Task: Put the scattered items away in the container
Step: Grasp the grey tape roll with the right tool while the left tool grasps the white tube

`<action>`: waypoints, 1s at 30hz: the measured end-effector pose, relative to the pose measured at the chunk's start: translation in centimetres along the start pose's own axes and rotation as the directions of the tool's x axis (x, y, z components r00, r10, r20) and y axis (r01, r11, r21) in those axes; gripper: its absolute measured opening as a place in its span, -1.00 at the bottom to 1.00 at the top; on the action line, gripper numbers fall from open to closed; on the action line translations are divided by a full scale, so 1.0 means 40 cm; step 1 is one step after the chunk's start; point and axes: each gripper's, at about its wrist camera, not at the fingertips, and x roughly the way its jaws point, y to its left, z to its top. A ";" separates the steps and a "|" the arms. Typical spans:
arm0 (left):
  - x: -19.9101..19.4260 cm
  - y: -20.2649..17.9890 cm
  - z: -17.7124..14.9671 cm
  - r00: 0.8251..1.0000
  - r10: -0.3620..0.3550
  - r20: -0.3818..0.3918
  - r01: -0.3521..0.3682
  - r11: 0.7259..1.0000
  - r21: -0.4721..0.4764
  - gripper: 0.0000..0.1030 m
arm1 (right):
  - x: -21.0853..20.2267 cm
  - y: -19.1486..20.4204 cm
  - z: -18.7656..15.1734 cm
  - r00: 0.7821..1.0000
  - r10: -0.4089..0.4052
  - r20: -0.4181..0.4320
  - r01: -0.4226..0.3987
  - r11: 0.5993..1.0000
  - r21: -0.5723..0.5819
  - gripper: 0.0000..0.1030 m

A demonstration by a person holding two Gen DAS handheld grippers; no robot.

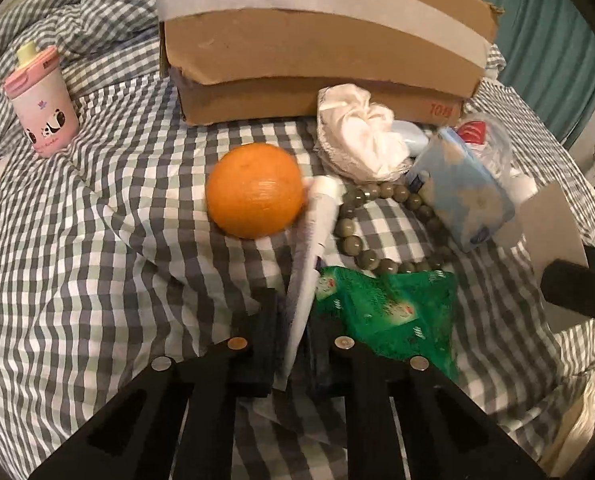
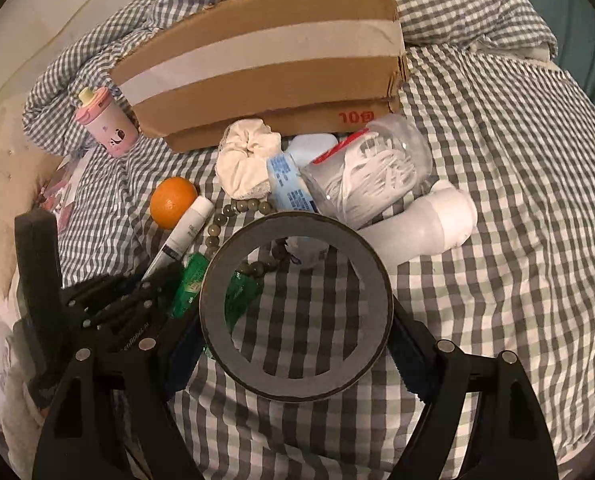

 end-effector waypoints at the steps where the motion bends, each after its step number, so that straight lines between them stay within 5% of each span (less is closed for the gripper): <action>1: -0.007 -0.003 -0.004 1.000 0.001 -0.006 -0.001 1.000 -0.010 -0.83 | -0.008 0.001 0.001 1.000 0.003 0.006 -0.003 1.000 -0.002 0.58; 10: -0.162 -0.014 -0.036 0.997 0.061 0.044 -0.057 0.995 -0.084 -0.87 | -0.129 0.006 0.012 0.997 -0.002 0.074 0.004 1.000 -0.029 0.58; 15: -0.322 -0.025 0.038 0.986 0.025 0.165 -0.010 0.996 -0.087 -0.87 | -0.208 0.024 0.056 0.990 -0.010 0.137 0.015 0.999 -0.036 0.58; 20: -0.358 -0.033 0.082 0.982 -0.012 0.187 0.021 0.999 -0.043 -0.87 | -0.229 0.026 0.074 0.988 -0.002 0.153 0.007 0.999 -0.033 0.58; 21: -0.348 -0.033 0.083 0.984 -0.012 0.176 0.020 0.999 -0.042 -0.77 | -0.227 0.023 0.075 0.989 -0.001 0.150 0.006 0.999 -0.032 0.58; 23: -0.302 -0.034 0.070 0.992 -0.017 0.122 0.022 0.999 -0.038 -0.20 | -0.218 0.016 0.073 0.990 -0.002 0.138 0.006 1.000 -0.028 0.58; 24: -0.276 -0.036 0.056 0.995 -0.011 0.103 0.016 0.999 -0.047 0.32 | -0.213 0.013 0.072 0.991 -0.001 0.132 0.005 1.000 -0.025 0.58; 30: -0.115 -0.033 -0.042 0.999 0.007 -0.041 -0.009 0.998 -0.058 0.40 | -0.204 -0.005 0.065 0.993 -0.006 0.117 0.008 1.000 -0.023 0.58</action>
